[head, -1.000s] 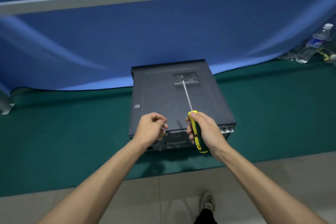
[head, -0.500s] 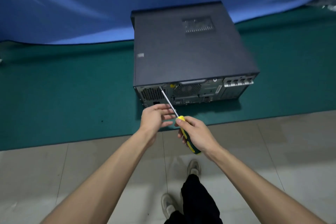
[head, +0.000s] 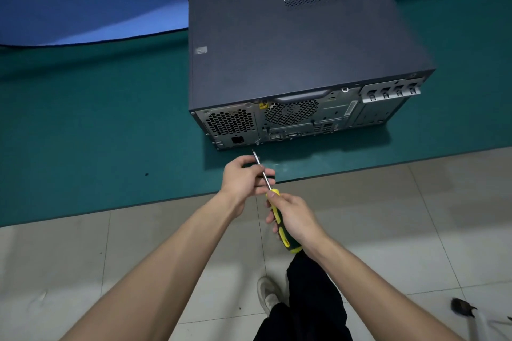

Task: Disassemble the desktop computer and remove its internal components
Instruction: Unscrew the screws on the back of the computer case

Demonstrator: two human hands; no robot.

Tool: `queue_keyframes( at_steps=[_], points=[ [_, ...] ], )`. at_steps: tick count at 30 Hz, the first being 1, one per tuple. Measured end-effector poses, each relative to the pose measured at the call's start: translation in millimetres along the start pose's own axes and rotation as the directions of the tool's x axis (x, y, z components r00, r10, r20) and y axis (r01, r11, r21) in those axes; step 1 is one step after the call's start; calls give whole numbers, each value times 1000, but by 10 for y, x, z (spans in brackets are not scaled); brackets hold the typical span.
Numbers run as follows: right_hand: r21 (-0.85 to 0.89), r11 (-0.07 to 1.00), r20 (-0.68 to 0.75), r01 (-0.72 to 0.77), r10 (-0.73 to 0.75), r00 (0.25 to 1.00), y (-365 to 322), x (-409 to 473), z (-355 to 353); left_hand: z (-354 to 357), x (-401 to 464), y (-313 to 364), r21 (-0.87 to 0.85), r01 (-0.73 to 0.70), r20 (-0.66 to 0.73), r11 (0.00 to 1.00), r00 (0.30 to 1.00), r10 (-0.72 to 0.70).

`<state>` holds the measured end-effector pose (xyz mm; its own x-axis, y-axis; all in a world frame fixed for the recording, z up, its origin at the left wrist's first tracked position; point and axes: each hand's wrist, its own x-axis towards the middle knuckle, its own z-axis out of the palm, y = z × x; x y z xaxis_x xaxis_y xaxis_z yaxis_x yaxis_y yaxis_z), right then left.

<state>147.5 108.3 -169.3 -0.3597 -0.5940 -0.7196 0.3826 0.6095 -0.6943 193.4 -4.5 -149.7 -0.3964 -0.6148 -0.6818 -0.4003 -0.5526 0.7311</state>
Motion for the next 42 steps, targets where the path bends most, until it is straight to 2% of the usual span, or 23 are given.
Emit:
queue_keyframes(
  at_steps=[5, 14, 16, 19, 22, 25, 27, 29, 31, 32, 33, 34, 38, 40, 42],
  points=[
    [153, 987, -9, -49, 51, 999, 41, 50, 71, 40, 116, -4, 91, -9, -7, 996, 1000, 9],
    [254, 966, 7, -52, 52, 999, 30, 62, 97, 47, 174, 29, 142, -8, -21, 990, 1000, 11],
    [314, 947, 42, -69, 59, 997, 43, 76, 83, 45, 182, 33, 143, -9, -23, 990, 1000, 12],
    [473, 867, 167, -154, 83, 983, 73, 103, 51, 53, 184, 46, 167, -15, -28, 986, 999, 20],
    [535, 818, 226, -211, 102, 969, 107, 133, 45, 53, 189, 46, 197, -27, -29, 980, 999, 33],
    [498, 857, 105, -135, 94, 990, 137, 146, 124, 61, 206, 31, 219, -30, -33, 975, 999, 38],
    [347, 936, -65, -53, 81, 995, 130, 143, 227, 69, 220, 29, 252, -23, -49, 967, 998, 37],
    [148, 988, -224, -43, 76, 972, 115, 140, 311, 90, 239, 25, 310, -16, -77, 951, 996, 42],
    [44, 997, -312, -62, 73, 947, 94, 132, 347, 109, 252, 23, 494, -36, -121, 869, 987, 110],
    [47, 997, -317, -56, 68, 946, 84, 124, 351, 107, 251, 18, 636, -40, -154, 770, 972, 178],
    [69, 997, -305, -43, 62, 950, 75, 114, 349, 99, 236, 12, 747, -24, -187, 664, 951, 245],
    [88, 996, -281, -26, 50, 958, 67, 101, 341, 92, 210, 6, 792, -14, -205, 611, 936, 287],
    [188, 982, -51, -34, 45, 998, 0, 80, 253, 69, 210, 6, 762, -16, -206, 647, 942, 266],
    [242, 965, 95, -102, 81, 992, -11, 86, 193, 59, 229, 3, 746, -25, -197, 665, 946, 257],
    [247, 961, 167, -120, 80, 983, -3, 86, 141, 56, 235, -14, 706, -39, -189, 707, 952, 241]
  ],
)
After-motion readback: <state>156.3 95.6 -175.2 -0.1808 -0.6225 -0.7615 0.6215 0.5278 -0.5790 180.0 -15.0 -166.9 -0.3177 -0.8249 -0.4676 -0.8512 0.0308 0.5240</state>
